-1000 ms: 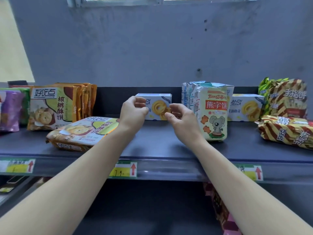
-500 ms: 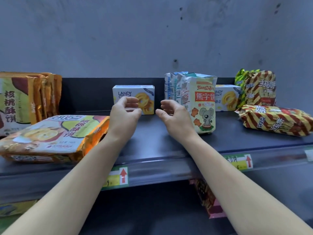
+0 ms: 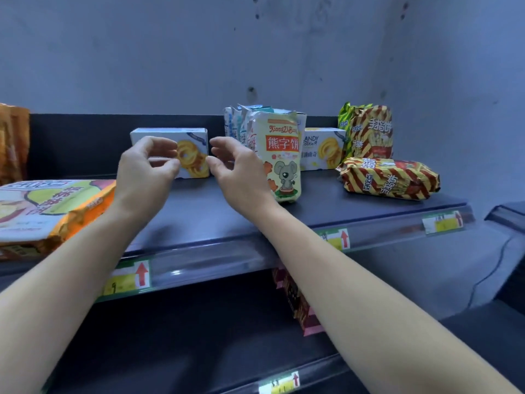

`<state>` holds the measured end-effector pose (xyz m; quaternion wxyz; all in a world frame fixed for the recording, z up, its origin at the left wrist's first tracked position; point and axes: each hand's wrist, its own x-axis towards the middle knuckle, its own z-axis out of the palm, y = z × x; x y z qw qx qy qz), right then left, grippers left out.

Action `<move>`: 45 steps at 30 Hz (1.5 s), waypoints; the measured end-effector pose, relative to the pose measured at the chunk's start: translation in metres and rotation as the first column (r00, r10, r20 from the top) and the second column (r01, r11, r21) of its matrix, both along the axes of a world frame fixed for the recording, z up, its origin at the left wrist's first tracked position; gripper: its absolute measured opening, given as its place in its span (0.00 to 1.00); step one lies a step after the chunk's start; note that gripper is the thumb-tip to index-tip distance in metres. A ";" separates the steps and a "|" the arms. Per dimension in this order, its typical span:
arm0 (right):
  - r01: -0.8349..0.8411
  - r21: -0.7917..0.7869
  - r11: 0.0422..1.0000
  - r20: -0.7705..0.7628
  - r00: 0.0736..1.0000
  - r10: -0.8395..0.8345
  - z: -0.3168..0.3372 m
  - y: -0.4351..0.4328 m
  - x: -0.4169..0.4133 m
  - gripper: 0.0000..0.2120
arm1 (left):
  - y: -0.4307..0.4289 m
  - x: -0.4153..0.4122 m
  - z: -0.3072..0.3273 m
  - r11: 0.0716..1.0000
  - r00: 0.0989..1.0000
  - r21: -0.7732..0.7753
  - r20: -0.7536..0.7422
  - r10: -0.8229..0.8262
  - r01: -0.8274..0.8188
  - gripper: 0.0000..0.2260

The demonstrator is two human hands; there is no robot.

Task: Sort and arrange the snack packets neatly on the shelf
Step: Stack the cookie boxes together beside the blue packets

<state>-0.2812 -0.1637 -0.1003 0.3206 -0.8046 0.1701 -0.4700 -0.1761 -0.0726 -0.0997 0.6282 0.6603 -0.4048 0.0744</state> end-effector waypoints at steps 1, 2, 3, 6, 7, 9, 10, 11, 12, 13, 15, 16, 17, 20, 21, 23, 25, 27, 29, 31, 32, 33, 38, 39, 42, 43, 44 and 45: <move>-0.012 -0.029 1.000 0.017 1.000 0.013 0.005 -0.003 -0.009 0.14 | 0.000 -0.006 0.004 1.000 1.000 -0.019 -0.001 -0.006 0.006 0.08; -0.013 -0.058 0.998 0.032 0.999 0.015 0.012 -0.009 -0.019 0.14 | -0.001 -0.014 0.009 0.999 1.000 -0.036 -0.001 -0.018 0.018 0.08; -0.002 -0.086 0.996 0.049 0.999 0.006 0.019 -0.017 -0.031 0.13 | -0.004 -0.024 0.014 0.998 0.999 -0.049 0.004 -0.038 0.038 0.08; 0.085 -0.145 0.986 0.070 0.995 -0.075 0.043 -0.057 -0.066 0.13 | -0.023 -0.065 0.033 0.990 0.991 -0.061 0.035 -0.127 0.129 0.07; 0.119 -0.147 0.982 0.069 0.992 -0.110 0.051 -0.074 -0.077 0.13 | -0.032 -0.079 0.039 0.985 0.986 -0.055 0.045 -0.161 0.163 0.07; 0.194 -0.141 0.971 0.048 0.981 -0.189 0.063 -0.111 -0.098 0.13 | -0.054 -0.104 0.049 0.974 0.974 -0.024 0.052 -0.222 0.223 0.08; 0.230 -0.137 0.963 0.019 0.973 -0.230 0.067 -0.129 -0.106 0.13 | -0.066 -0.115 0.052 0.970 0.969 -0.002 0.046 -0.242 0.242 0.09; 0.259 -0.139 0.956 -0.026 0.964 -0.265 0.071 -0.147 -0.113 0.14 | -0.079 -0.125 0.054 0.968 0.967 0.020 0.038 -0.251 0.251 0.09; 0.280 -0.150 0.948 -0.084 0.952 -0.295 0.076 -0.164 -0.119 0.14 | -0.093 -0.132 0.056 0.967 0.967 0.037 0.027 -0.253 0.252 0.09; 0.293 -0.170 0.941 -0.147 0.937 -0.318 0.080 -0.181 -0.124 0.15 | -0.106 -0.138 0.056 0.967 0.968 0.048 0.012 -0.253 0.252 0.09; 0.286 -0.230 0.930 -0.276 0.898 -0.344 0.087 -0.208 -0.131 0.17 | -0.131 -0.148 0.058 0.966 0.968 0.058 -0.020 -0.250 0.251 0.09; 0.273 -0.262 0.926 -0.341 0.871 -0.354 0.090 -0.219 -0.132 0.18 | -0.141 -0.150 0.060 0.967 0.969 0.062 -0.030 -0.247 0.249 0.10; 0.259 -0.290 0.921 -0.403 0.840 -0.363 0.093 -0.228 -0.133 0.19 | -0.151 -0.153 0.061 0.968 0.970 0.067 -0.039 -0.241 0.243 0.11; 0.191 -0.342 0.920 -0.550 0.753 -0.361 0.097 -0.248 -0.130 0.23 | -0.168 -0.158 0.066 0.974 0.976 0.078 -0.060 -0.209 0.214 0.12; 0.156 -0.363 0.919 -0.590 0.725 -0.356 0.097 -0.253 -0.127 0.25 | -0.171 -0.159 0.067 0.976 0.978 0.080 -0.065 -0.198 0.203 0.12; 0.090 -0.407 0.909 -0.655 0.665 -0.359 0.098 -0.261 -0.118 0.26 | -0.175 -0.159 0.070 0.981 0.982 0.082 -0.078 -0.171 0.178 0.11; 0.048 -0.434 0.900 -0.709 0.598 -0.374 0.098 -0.268 -0.108 0.27 | -0.176 -0.157 0.073 0.987 0.985 0.072 -0.103 -0.137 0.145 0.11; -0.001 -0.465 0.885 -0.751 0.530 -0.394 0.096 -0.272 -0.097 0.26 | -0.176 -0.156 0.075 0.990 0.981 0.058 -0.152 -0.119 0.129 0.11; -0.049 -0.485 0.873 -0.772 0.493 -0.401 0.092 -0.276 -0.086 0.21 | -0.177 -0.156 0.075 0.992 0.976 0.055 -0.193 -0.104 0.116 0.12; -0.072 -0.489 0.870 -0.780 0.483 -0.398 0.087 -0.281 -0.077 0.19 | -0.176 -0.157 0.074 0.992 0.967 0.037 -0.232 -0.105 0.117 0.12; -0.079 -0.494 0.866 -0.779 0.482 -0.401 0.085 -0.283 -0.073 0.20 | -0.175 -0.157 0.074 0.993 0.965 0.026 -0.240 -0.104 0.114 0.12; -0.083 -0.499 0.863 -0.778 0.482 -0.403 0.083 -0.285 -0.068 0.20 | -0.174 -0.155 0.075 0.995 0.968 0.022 -0.233 -0.092 0.100 0.12; -0.082 -0.518 0.851 -0.771 0.476 -0.423 0.079 -0.294 -0.057 0.23 | -0.166 -0.151 0.084 0.998 0.980 0.041 -0.193 -0.039 0.048 0.12; -0.079 -0.530 0.844 -0.766 0.472 -0.437 0.079 -0.295 -0.056 0.24 | -0.166 -0.151 0.085 0.998 0.981 0.043 -0.192 -0.032 0.041 0.12; -0.076 -0.553 0.830 -0.759 0.457 -0.464 0.078 -0.297 -0.054 0.29 | -0.166 -0.153 0.082 0.998 0.984 0.068 -0.180 -0.006 0.018 0.12; -0.078 -0.556 0.828 -0.759 0.453 -0.467 0.079 -0.297 -0.053 0.31 | -0.167 -0.153 0.079 0.996 0.986 0.086 -0.164 0.013 0.001 0.12; -0.079 -0.557 0.827 -0.760 0.449 -0.469 0.080 -0.296 -0.053 0.33 | -0.167 -0.154 0.077 0.994 0.989 0.109 -0.143 0.032 -0.017 0.12; -0.077 -0.552 0.831 -0.763 0.448 -0.465 0.081 -0.296 -0.052 0.34 | -0.167 -0.155 0.076 0.992 0.991 0.127 -0.125 0.038 -0.022 0.12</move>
